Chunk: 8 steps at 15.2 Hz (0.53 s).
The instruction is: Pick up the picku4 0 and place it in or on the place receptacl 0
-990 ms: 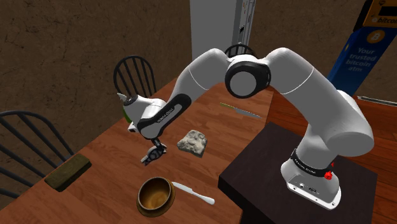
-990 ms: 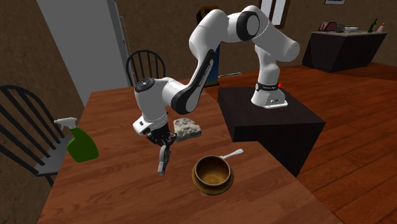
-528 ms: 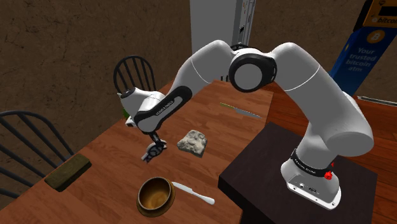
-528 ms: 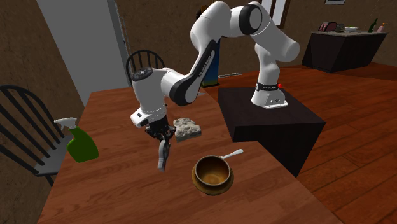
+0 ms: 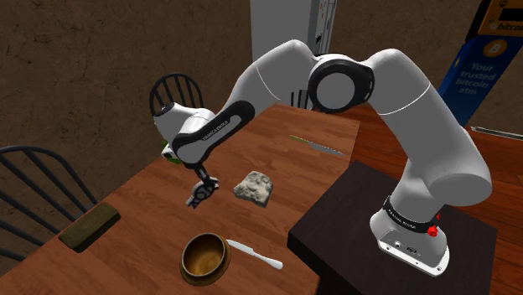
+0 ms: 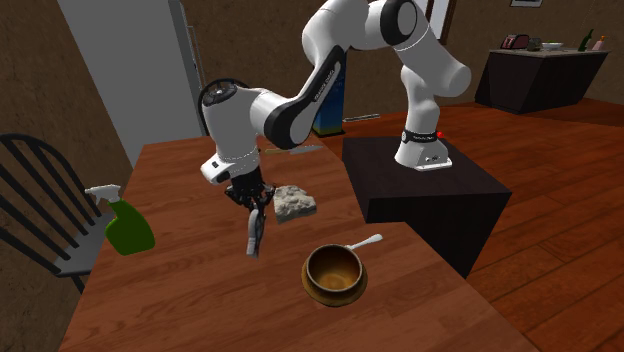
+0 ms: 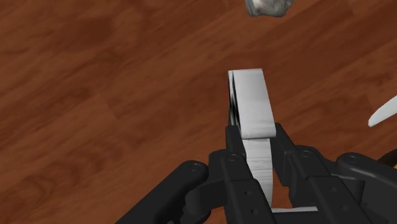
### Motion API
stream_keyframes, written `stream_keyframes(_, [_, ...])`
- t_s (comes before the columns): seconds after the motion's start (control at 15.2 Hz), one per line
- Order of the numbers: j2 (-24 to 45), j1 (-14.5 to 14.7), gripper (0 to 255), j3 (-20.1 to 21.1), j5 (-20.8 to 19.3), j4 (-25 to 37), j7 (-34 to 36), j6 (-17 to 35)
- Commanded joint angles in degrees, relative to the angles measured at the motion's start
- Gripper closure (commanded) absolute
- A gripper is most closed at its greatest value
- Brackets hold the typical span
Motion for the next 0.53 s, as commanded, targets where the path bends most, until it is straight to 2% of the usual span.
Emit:
stream_keyframes(0.0, [-0.90, -0.07, 255, 0.16, 0.19, 0.00, -0.16, -0.88])
stream_keyframes(0.46, [-3.96, -0.33, 255, 0.67, 0.88, 0.36, -0.77, -4.24])
